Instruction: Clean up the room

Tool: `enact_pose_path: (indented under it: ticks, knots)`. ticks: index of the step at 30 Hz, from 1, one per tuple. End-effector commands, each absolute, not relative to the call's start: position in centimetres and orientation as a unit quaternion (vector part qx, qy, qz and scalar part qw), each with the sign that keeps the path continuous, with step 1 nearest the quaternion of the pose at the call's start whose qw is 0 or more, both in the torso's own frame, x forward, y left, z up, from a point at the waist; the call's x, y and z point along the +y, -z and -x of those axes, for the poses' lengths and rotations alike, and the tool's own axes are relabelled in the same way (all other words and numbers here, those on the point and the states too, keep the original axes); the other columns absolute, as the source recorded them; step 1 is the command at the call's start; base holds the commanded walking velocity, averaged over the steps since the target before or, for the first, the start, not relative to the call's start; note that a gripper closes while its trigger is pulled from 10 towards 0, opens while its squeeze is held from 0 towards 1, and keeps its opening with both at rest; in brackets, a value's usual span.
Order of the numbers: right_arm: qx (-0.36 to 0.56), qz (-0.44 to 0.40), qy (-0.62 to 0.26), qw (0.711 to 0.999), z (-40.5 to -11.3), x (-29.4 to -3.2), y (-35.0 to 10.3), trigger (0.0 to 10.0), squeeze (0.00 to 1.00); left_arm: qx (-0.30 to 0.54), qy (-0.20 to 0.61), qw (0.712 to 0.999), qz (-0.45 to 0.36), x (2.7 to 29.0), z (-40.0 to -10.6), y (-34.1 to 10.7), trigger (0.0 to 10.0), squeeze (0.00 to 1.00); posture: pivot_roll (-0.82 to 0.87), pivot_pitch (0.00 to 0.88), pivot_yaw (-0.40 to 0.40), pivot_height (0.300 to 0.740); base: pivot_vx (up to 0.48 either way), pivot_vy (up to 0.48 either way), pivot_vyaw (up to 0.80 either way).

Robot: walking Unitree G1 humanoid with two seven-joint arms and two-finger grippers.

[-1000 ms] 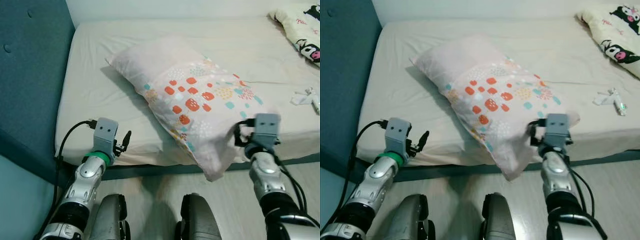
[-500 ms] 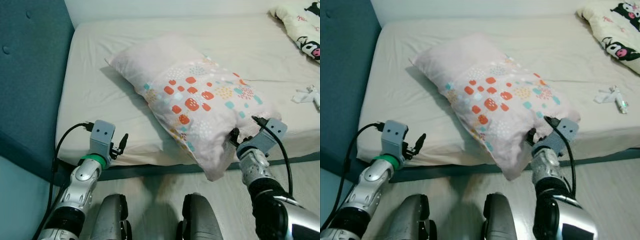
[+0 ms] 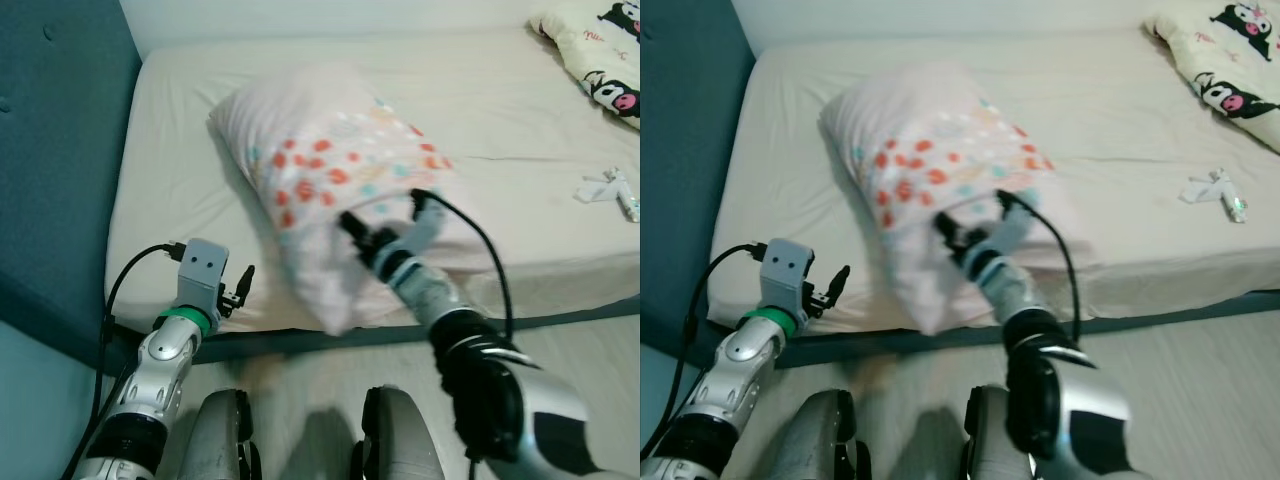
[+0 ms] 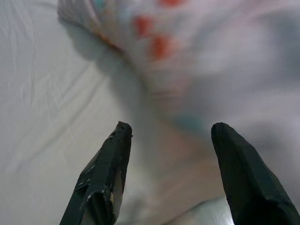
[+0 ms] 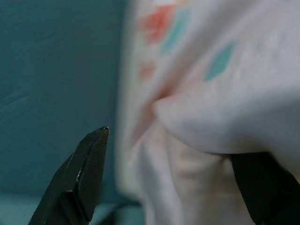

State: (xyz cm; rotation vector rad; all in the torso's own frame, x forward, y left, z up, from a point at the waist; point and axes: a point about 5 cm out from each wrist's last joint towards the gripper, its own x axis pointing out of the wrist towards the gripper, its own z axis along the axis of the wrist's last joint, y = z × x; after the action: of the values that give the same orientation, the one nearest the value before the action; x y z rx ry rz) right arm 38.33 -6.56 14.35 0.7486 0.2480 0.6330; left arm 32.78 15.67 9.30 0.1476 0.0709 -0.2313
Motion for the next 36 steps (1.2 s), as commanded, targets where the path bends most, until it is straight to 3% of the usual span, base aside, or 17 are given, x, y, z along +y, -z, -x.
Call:
enact_pose_path:
  ticks: [1,2,3,5,9,14,19,20,21,22,23,25,26,27,29,31,36]
  knots:
    - [0.062,-0.357,-0.402,0.841,-38.4,-4.6,-17.6,10.0,0.00,0.055,0.113,0.989,-0.076,15.7,-32.4,-8.4,10.0,0.00,0.07,0.070,0.075,0.609,0.000,0.000,0.00]
    - [0.062,-0.357,-0.402,0.841,-38.4,-4.6,-17.6,10.0,0.00,0.055,0.113,0.989,-0.076,15.7,-32.4,-8.4,10.0,0.00,0.07,0.070,0.075,0.609,0.000,0.000,0.00]
    - [0.015,-0.359,-0.472,0.805,-38.0,-3.6,-20.1,10.0,0.00,0.055,0.116,0.989,-0.075,15.5,-32.4,-8.3,10.0,0.00,0.06,0.066,0.077,0.609,0.000,0.000,0.00]
    - [0.015,-0.359,-0.472,0.805,-38.0,-3.6,-20.1,10.0,0.00,0.055,0.116,0.989,-0.075,15.5,-32.4,-8.3,10.0,0.00,0.06,0.066,0.077,0.609,0.000,0.000,0.00]
    - [-0.064,-0.327,-0.567,0.753,-36.9,-2.7,-24.5,10.0,0.00,0.054,0.119,0.989,-0.074,15.2,-32.6,-8.5,10.0,0.00,0.05,0.061,0.078,0.609,0.000,0.000,0.00]
    - [-0.068,-0.312,-0.572,0.756,-36.7,-2.7,-24.7,10.0,0.00,0.053,0.120,0.989,-0.073,15.2,-32.8,-8.5,10.0,0.00,0.05,0.062,0.077,0.609,0.000,0.000,0.00]
    - [-0.026,-0.236,-0.520,0.820,-36.3,-4.4,-20.3,10.0,0.00,0.052,0.117,0.989,-0.071,15.4,-32.9,-8.6,10.0,0.00,0.04,0.060,0.069,0.609,0.000,0.000,0.00]
    - [-0.026,-0.236,-0.520,0.820,-36.3,-4.4,-20.3,10.0,0.00,0.052,0.117,0.989,-0.071,15.4,-32.9,-8.6,10.0,0.00,0.04,0.060,0.069,0.609,0.000,0.000,0.00]
    - [-0.005,-0.211,-0.487,0.847,-35.9,-5.7,-18.0,10.0,0.00,0.051,0.113,0.990,-0.071,15.8,-32.9,-8.7,10.0,0.00,0.03,0.065,0.070,0.609,0.000,0.000,0.00]
    - [-0.005,-0.211,-0.487,0.847,-35.9,-5.7,-18.0,10.0,0.00,0.051,0.113,0.990,-0.071,15.8,-32.9,-8.7,10.0,0.00,0.03,0.065,0.070,0.609,0.000,0.000,0.00]
    - [0.011,-0.173,-0.384,0.907,-35.5,-9.5,-15.0,10.0,0.00,0.049,0.106,0.991,-0.064,16.3,-33.1,-9.1,10.0,0.00,0.03,0.068,0.072,0.609,0.000,0.000,0.00]
    - [0.011,-0.173,-0.384,0.907,-35.5,-9.5,-15.0,10.0,0.00,0.049,0.106,0.991,-0.064,16.3,-33.1,-9.1,10.0,0.00,0.03,0.068,0.072,0.609,0.000,0.000,0.00]
    - [0.012,-0.159,-0.338,0.927,-35.4,-11.2,-14.4,10.0,0.00,0.048,0.105,0.992,-0.060,16.4,-33.1,-9.2,10.0,0.00,0.02,0.067,0.073,0.609,0.000,0.000,0.00]
    - [-0.014,-0.128,-0.216,0.968,-35.8,-15.6,-14.3,10.0,0.00,0.052,0.100,0.994,-0.005,16.2,-33.7,-10.0,10.0,0.00,0.01,0.068,0.074,0.609,0.000,0.000,0.00]
    - [-0.014,-0.128,-0.216,0.968,-35.8,-15.6,-14.3,10.0,0.00,0.052,0.100,0.994,-0.005,16.2,-33.7,-10.0,10.0,0.00,0.01,0.068,0.074,0.609,0.000,0.000,0.00]
    - [-0.041,-0.118,-0.144,0.982,-35.8,-18.5,-14.7,10.0,0.00,0.061,0.108,0.990,0.065,15.6,-34.4,-10.8,10.0,0.00,0.01,0.068,0.074,0.609,0.000,0.000,0.00]
    - [-0.067,-0.138,-0.105,0.983,-35.8,-20.5,-15.0,10.0,0.00,0.092,0.132,0.974,0.161,14.6,-35.3,-11.5,10.0,0.00,0.01,0.068,0.076,0.609,0.000,0.000,0.00]
